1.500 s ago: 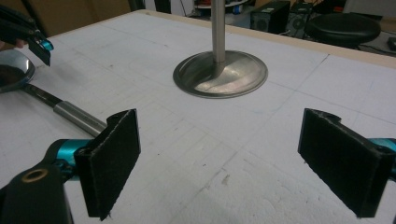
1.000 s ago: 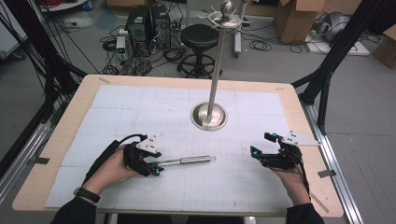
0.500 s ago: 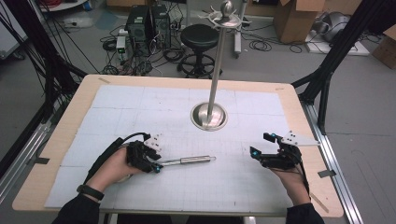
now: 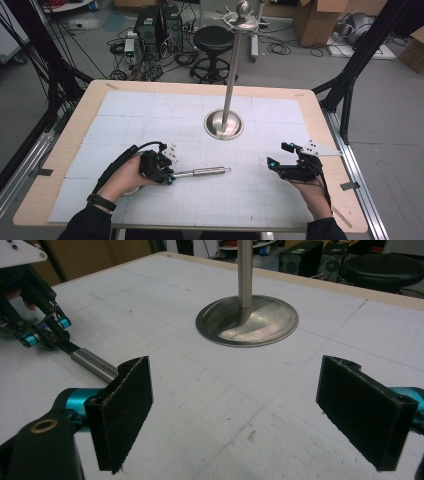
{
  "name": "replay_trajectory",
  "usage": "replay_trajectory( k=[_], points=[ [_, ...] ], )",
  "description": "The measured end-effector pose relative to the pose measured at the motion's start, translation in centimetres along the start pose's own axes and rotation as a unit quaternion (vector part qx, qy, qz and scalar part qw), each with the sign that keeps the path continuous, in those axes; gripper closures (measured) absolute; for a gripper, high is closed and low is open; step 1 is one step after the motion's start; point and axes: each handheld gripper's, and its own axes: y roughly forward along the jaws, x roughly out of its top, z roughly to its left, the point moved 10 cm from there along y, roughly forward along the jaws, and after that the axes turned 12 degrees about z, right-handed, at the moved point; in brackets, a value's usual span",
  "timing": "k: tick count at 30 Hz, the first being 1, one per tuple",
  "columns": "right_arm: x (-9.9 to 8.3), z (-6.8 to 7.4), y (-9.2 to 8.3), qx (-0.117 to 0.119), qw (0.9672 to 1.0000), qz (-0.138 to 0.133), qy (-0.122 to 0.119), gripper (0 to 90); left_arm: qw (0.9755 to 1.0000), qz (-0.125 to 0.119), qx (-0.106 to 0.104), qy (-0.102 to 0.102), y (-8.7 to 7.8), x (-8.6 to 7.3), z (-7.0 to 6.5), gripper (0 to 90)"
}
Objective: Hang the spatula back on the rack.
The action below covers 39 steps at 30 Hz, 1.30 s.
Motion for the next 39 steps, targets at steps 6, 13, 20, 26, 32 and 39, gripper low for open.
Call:
replay_trajectory(
  k=[6,13,20,26,32,39],
  points=[
    [0.1,-0.1,0.1,-0.003,1.0000,-0.003,-0.004,14.2,0.9999,0.000,0.006,0.010,0.0,0.0,-0.1,72.2],
    [0.0,-0.1,0.1,-0.002,1.0000,-0.002,-0.003,14.4,0.9999,-0.011,0.007,0.002,-0.1,0.0,-0.2,74.6],
    [0.0,-0.1,0.1,-0.003,1.0000,-0.001,-0.003,14.5,0.9998,-0.017,0.013,0.002,-0.2,0.0,-0.2,74.6],
    [0.1,-0.2,0.0,-0.007,1.0000,-0.003,0.001,14.7,0.9988,-0.043,0.022,-0.004,-0.9,0.4,0.1,74.7],
    [0.1,-0.3,0.0,-0.008,1.0000,-0.003,0.001,14.7,0.9965,-0.073,0.038,-0.013,-2.0,0.7,0.6,74.8],
    [0.1,-0.3,0.0,-0.010,0.9999,-0.005,0.002,14.7,0.9915,-0.115,0.053,-0.032,-3.5,1.2,1.2,74.8]
  ],
)
